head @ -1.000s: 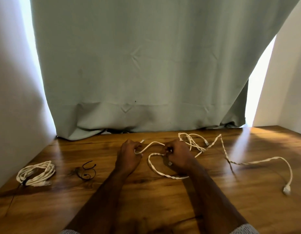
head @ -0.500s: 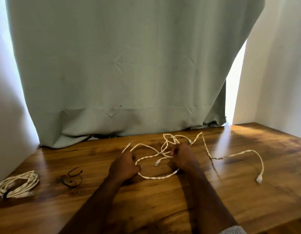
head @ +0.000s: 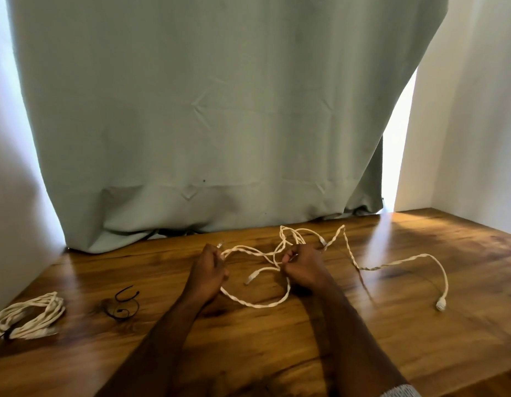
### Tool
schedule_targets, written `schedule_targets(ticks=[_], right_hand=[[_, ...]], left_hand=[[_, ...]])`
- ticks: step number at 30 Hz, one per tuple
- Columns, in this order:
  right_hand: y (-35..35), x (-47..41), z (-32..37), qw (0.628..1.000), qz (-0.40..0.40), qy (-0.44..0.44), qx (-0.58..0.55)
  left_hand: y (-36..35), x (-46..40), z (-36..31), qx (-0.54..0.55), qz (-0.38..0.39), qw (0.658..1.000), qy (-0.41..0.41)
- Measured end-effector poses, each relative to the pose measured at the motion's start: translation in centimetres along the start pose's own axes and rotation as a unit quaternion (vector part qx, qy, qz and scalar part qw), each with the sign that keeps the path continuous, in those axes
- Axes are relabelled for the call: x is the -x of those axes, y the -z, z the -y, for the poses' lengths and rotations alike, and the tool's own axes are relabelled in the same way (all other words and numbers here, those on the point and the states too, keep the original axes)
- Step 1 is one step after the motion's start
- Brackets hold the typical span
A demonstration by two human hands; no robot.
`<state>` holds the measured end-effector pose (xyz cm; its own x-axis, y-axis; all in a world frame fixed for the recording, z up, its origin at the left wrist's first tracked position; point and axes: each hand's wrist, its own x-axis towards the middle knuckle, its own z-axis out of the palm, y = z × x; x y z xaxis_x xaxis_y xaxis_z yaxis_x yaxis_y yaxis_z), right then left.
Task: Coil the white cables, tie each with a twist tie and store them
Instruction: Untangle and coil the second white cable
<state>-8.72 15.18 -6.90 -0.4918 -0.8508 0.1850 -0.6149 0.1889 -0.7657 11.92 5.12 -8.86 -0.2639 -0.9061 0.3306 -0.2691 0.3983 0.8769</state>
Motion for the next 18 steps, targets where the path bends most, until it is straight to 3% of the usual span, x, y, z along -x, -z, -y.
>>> schedule_targets(ticks=[4, 7, 8, 12, 14, 18], right_hand=[[-1.5, 0.6, 1.4, 0.997, 0.07, 0.024, -0.027], [-2.0, 0.6, 1.6, 0.995, 0.091, 0.032, -0.024], [-2.0, 0.4, 1.4, 0.997, 0.059, 0.032, -0.027], [-0.9, -0.2, 0.7, 0.974, -0.22, 0.017, -0.051], [-0.5, -0.3, 0.5, 0.971, -0.234, 0.003, -0.046], [-1.5, -1.2, 0.0, 0.986, -0.166, -0.017, -0.002]], left_hand=[[-0.2, 0.3, -0.5, -0.034, 0.058, 0.998, -0.006], [-0.2, 1.0, -0.7, -0.228, 0.106, 0.967, -0.028], [-0.2, 1.1, -0.7, -0.276, 0.105, 0.955, -0.037], [-0.2, 0.9, -0.7, -0.288, 0.078, 0.954, -0.044], [-0.2, 0.7, -0.8, -0.288, 0.076, 0.953, -0.046], [-0.4, 1.1, -1.2, -0.314, 0.09, 0.944, -0.047]])
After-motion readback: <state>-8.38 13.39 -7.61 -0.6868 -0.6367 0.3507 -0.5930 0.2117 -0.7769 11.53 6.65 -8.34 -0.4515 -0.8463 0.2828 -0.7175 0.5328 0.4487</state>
